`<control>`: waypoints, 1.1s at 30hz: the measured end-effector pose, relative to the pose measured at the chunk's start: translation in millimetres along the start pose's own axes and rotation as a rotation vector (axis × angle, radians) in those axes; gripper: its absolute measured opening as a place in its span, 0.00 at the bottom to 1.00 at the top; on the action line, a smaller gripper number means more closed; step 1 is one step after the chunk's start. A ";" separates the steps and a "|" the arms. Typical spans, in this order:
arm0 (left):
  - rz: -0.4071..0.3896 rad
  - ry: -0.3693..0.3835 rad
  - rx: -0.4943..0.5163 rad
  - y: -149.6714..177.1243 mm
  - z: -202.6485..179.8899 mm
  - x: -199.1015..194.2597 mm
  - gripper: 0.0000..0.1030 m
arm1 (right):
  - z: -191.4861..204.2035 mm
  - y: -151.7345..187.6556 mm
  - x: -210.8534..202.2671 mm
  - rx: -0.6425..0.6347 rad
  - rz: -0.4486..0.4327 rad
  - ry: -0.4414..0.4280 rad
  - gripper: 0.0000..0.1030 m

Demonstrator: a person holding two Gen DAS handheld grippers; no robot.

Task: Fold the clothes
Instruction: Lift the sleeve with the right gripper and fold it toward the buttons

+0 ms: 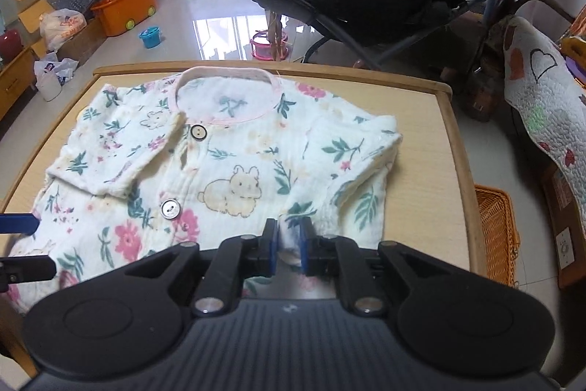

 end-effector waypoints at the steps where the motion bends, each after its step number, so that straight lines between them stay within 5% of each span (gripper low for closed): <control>1: 0.000 0.001 0.000 0.0 0.0 -0.2 0.82 | 0.6 -1.7 -3.8 -0.002 -0.009 -0.002 0.12; 8: 0.000 0.003 -0.009 -0.5 -0.1 0.9 0.83 | -12.2 -25.2 -30.9 0.083 -0.054 -0.106 0.16; 15: -0.001 0.003 -0.014 0.1 -0.6 0.9 0.83 | -55.3 -35.4 -16.8 0.239 -0.067 0.075 0.18; 25: -0.002 0.006 -0.017 1.1 -0.7 0.2 0.83 | -50.0 -28.1 15.9 0.191 -0.015 0.133 0.18; 33: -0.001 0.007 -0.013 0.5 -0.2 0.1 0.83 | -46.0 -22.3 15.2 0.186 -0.025 0.124 0.06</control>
Point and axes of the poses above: each gripper's, at about its wrist camera, not at the fingertips, and x roughly the way its jaws point, z to its left, y to its underside, the point moved 1 cm from there along x, roughly the way its jaws point, and after that the axes turned 10 degrees about -z, right-handed, at the moved point
